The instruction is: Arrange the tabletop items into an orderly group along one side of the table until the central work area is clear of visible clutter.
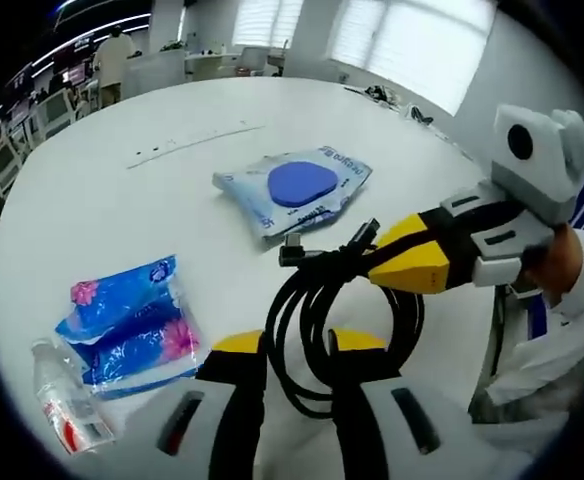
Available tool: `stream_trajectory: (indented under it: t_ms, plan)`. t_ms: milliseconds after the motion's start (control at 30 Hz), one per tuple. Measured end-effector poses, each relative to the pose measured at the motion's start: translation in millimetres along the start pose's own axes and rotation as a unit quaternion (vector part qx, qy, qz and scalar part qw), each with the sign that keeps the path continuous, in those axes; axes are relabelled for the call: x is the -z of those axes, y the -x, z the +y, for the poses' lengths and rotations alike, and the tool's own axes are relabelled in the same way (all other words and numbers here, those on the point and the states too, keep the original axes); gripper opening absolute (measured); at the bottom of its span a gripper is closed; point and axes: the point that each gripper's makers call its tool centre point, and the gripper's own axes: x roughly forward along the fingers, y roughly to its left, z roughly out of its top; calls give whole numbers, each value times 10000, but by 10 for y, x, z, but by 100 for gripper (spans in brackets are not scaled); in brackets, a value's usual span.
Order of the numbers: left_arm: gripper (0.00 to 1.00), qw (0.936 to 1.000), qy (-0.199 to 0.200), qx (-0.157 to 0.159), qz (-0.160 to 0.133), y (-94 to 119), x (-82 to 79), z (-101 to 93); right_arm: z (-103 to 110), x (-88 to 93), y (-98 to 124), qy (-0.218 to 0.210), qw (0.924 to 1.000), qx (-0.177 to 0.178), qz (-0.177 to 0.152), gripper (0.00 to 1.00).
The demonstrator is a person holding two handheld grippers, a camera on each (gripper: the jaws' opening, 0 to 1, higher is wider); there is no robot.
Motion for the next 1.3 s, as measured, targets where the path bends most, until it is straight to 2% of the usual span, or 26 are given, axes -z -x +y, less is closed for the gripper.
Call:
stream_trajectory:
  t_ms: [267, 967, 1300]
  plan:
    - [13, 9999, 110, 126, -18, -64, -184, -227, -208, 4, 262, -117, 9998, 143, -64, 1]
    - [7, 9965, -285, 767, -149, -563, -855, -1230, -1063, 135, 1188, -534, 9947, 857, -217, 1]
    - [6, 9946, -246, 996, -143, -830, -1032, -1574, -1436, 255, 1475, -685, 9917, 1076, -167, 1]
